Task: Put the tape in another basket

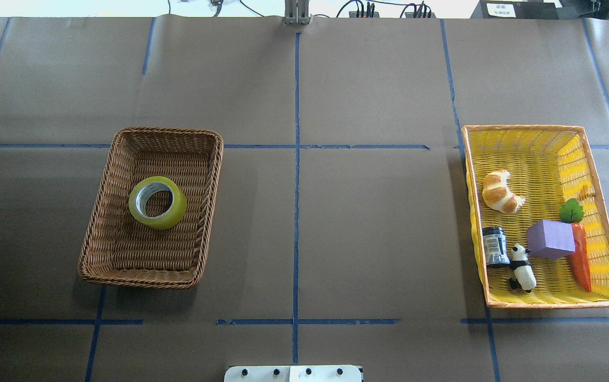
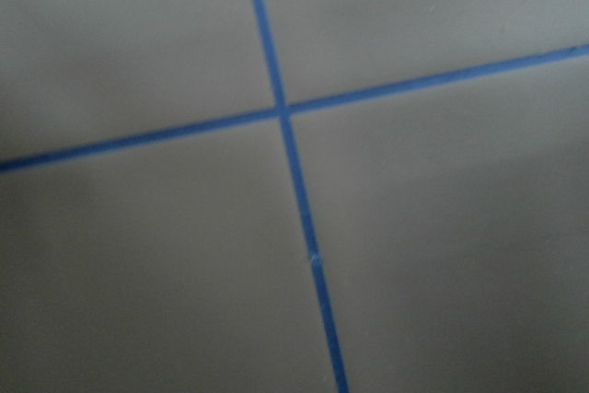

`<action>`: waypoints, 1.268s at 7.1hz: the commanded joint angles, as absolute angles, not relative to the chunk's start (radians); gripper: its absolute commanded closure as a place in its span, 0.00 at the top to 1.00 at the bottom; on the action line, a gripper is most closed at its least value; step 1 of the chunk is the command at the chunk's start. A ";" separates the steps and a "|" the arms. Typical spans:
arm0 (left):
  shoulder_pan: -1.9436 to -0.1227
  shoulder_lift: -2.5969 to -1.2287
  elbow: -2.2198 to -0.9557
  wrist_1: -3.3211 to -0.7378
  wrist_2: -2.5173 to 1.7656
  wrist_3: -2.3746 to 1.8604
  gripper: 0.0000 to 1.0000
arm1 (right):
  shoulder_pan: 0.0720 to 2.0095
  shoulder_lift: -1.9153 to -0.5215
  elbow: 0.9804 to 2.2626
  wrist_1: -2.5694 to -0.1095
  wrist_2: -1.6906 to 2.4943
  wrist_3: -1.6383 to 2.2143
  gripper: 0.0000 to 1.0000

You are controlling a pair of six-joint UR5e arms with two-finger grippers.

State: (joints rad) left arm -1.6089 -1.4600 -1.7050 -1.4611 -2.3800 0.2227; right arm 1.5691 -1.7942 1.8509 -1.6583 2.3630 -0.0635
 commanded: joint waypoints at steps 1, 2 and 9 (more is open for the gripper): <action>-1.611 -1.418 -1.722 -1.465 -2.353 0.224 1.00 | 1.569 -1.796 1.847 -1.658 2.364 -0.061 1.00; -1.608 -1.413 -1.724 -1.465 -2.355 0.225 1.00 | 1.569 -1.796 1.847 -1.657 2.365 -0.063 1.00; -1.605 -1.411 -1.735 -1.466 -2.365 0.229 1.00 | 1.568 -1.796 1.847 -1.658 2.367 -0.060 1.00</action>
State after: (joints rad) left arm -1.6046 -1.4124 -1.7311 -1.4665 -2.3635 0.2286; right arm 1.5680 -1.7963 1.8462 -1.6582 2.3667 -0.0615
